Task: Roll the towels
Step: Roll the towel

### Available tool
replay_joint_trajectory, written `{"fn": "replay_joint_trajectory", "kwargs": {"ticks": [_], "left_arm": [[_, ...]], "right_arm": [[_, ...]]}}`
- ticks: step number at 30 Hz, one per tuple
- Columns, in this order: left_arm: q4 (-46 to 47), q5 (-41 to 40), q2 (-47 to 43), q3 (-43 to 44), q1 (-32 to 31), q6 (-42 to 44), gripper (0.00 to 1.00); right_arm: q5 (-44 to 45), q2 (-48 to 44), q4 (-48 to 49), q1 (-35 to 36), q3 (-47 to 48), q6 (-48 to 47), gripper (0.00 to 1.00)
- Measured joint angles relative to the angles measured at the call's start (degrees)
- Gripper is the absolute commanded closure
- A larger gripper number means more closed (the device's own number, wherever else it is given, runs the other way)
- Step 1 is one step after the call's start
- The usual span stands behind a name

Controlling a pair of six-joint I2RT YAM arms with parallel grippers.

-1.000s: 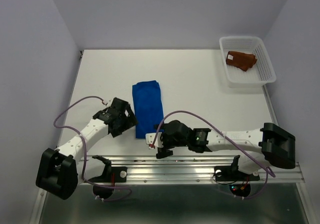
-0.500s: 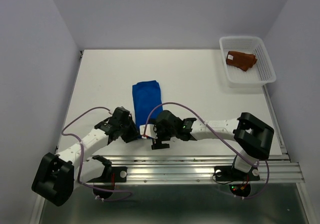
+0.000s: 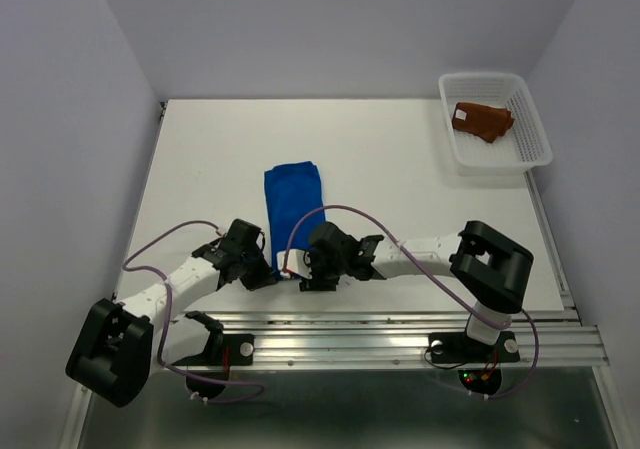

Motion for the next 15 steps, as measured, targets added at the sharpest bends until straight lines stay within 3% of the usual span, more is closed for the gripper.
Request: {"fn": "replay_joint_trajectory", "kwargs": {"ticks": [4,5,9,10,12,15], "left_arm": [[-1.9,-0.2,-0.3,0.6,0.0,0.0,1.00],[-2.4,-0.2,-0.5,0.8,0.0,0.0,1.00],[-4.0,-0.2,-2.0,1.8,0.0,0.0,1.00],[-4.7,-0.2,-2.4,2.3,0.0,0.0,0.90],[-5.3,-0.4,-2.9,2.9,0.0,0.1,0.87],[-6.9,-1.0,-4.2,4.3,0.0,0.2,0.64]], "right_arm": [[1.2,1.4,0.1,0.0,1.1,1.3,0.72],[1.7,1.8,0.1,0.0,1.5,1.6,0.80],[2.9,2.1,0.2,-0.3,2.2,3.1,0.86],[2.9,2.1,0.1,-0.4,2.3,3.7,0.88],[3.0,2.0,0.1,-0.4,2.3,4.9,0.88],[3.3,1.7,-1.0,-0.4,3.0,8.1,0.88]]}}
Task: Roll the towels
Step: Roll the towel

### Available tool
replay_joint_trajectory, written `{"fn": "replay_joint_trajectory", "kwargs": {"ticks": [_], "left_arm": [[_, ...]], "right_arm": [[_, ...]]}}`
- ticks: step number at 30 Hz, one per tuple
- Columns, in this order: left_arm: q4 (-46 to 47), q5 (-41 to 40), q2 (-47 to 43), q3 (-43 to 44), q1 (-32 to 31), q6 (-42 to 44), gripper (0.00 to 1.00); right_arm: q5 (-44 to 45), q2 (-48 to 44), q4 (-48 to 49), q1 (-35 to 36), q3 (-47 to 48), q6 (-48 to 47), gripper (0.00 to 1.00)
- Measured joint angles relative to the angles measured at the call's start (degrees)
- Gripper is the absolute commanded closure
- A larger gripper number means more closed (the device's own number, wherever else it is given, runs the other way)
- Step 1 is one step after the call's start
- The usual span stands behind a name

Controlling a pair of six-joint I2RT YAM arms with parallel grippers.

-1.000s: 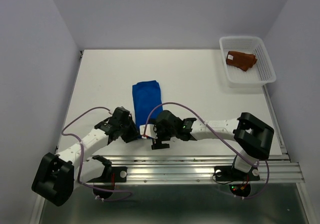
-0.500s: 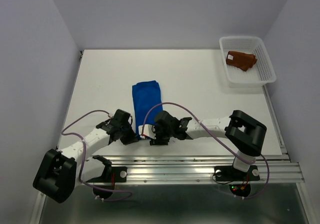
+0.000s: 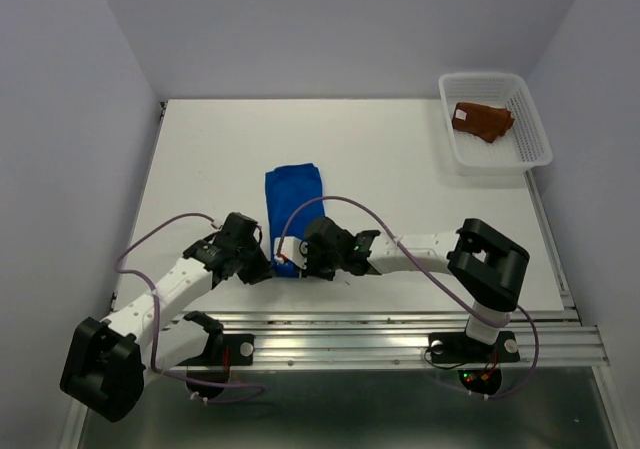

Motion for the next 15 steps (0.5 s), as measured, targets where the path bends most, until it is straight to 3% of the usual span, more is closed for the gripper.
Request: {"fn": "replay_joint_trajectory", "kwargs": {"ticks": [1,4,15], "left_arm": [[-0.5,-0.3,-0.6,0.5,0.0,0.2,0.50],[-2.1,-1.6,-2.6,2.7,0.0,0.4,0.36],[-5.4,-4.5,-4.2,6.6,0.0,0.9,0.25]], "right_arm": [[0.0,0.0,-0.7,-0.2,0.6,1.1,0.89],[-0.2,0.0,-3.3,-0.5,3.8,4.8,0.93],[-4.1,1.0,-7.5,-5.0,10.7,12.8,0.93]]}}
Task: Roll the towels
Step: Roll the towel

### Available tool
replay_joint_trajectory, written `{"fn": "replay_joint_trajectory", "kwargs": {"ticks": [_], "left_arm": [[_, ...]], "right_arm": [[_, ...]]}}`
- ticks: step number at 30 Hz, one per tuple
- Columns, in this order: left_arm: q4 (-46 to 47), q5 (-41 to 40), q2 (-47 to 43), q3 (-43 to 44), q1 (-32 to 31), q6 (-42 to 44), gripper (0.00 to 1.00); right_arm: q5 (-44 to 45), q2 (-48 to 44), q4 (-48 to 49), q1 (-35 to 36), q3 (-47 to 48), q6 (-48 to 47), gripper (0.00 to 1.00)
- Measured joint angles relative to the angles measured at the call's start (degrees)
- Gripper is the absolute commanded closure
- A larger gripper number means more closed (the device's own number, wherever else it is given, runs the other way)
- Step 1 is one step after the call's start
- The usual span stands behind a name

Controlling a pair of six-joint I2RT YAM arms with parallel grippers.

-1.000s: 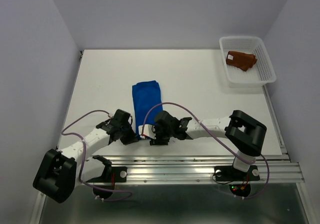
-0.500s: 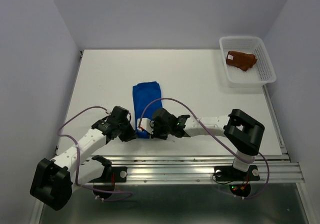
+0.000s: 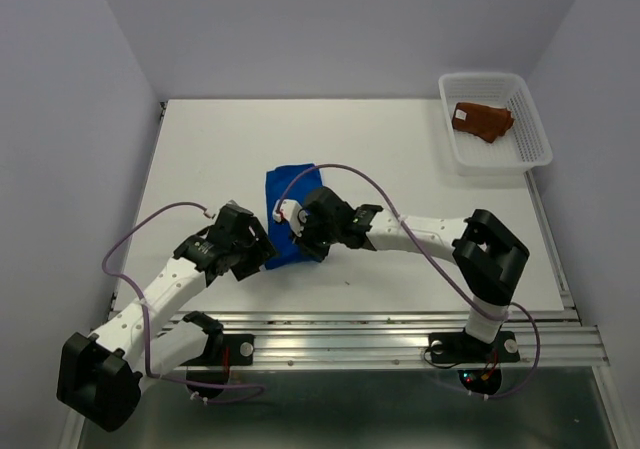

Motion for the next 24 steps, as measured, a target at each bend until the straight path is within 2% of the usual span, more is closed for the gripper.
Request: {"fn": "replay_joint_trajectory", "kwargs": {"ticks": [6,8,13,24], "left_arm": [[-0.6,-1.7,0.0,0.7,0.0,0.3,0.22],[-0.5,-1.9,0.0,1.2,0.0,0.8,0.18],[1.0,-1.6,1.3,1.3,0.0,2.6,0.18],[5.7,-2.3,10.5,1.3,0.1,5.1,0.18]], "right_arm": [[-4.4,2.2,-1.1,-4.4,3.0,4.1,0.92],[-5.9,3.9,-1.2,-5.8,3.8,5.1,0.90],[-9.1,8.3,-1.8,-8.5,6.2,6.8,0.89],[-14.4,13.0,-2.2,-12.2,9.4,8.0,0.74]]}}
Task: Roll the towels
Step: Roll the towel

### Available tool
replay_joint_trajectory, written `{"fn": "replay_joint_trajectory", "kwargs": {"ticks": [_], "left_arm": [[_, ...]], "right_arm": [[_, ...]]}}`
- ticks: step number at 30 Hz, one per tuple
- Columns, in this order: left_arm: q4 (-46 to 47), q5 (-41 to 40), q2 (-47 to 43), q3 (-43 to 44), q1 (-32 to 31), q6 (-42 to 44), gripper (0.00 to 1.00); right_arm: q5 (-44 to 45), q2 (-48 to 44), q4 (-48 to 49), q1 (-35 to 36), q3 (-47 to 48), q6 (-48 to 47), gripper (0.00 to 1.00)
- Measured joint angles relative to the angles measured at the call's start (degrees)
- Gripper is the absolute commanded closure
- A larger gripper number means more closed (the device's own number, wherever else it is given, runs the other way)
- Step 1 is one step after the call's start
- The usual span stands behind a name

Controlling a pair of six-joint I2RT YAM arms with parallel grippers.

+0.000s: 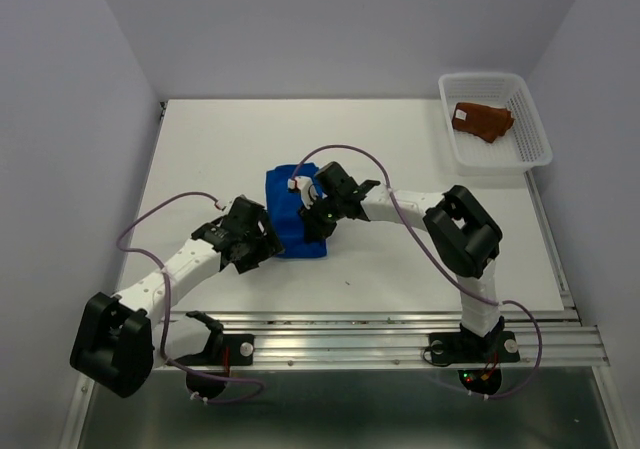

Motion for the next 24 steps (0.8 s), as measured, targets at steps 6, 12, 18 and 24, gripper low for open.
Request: {"fn": "replay_joint_trajectory", "kwargs": {"ticks": [6,12,18,24], "left_arm": [[1.2,-2.1,3.1,0.0,1.5,-0.1,0.18],[4.5,-2.1,5.4,0.0,2.2,-0.2,0.21],[5.3,-2.5,11.1,0.0,2.6,-1.0,0.29],[4.7,-3.8,12.5,1.3,2.6,-2.2,0.30]], "right_arm": [[-0.5,0.0,0.0,0.0,0.0,-1.5,0.62],[-0.1,0.0,-0.2,0.0,0.0,-3.5,0.53],[4.1,-2.3,-0.2,0.0,-1.9,-7.1,0.36],[12.9,-10.1,0.1,0.1,-6.8,-10.3,0.28]]}}
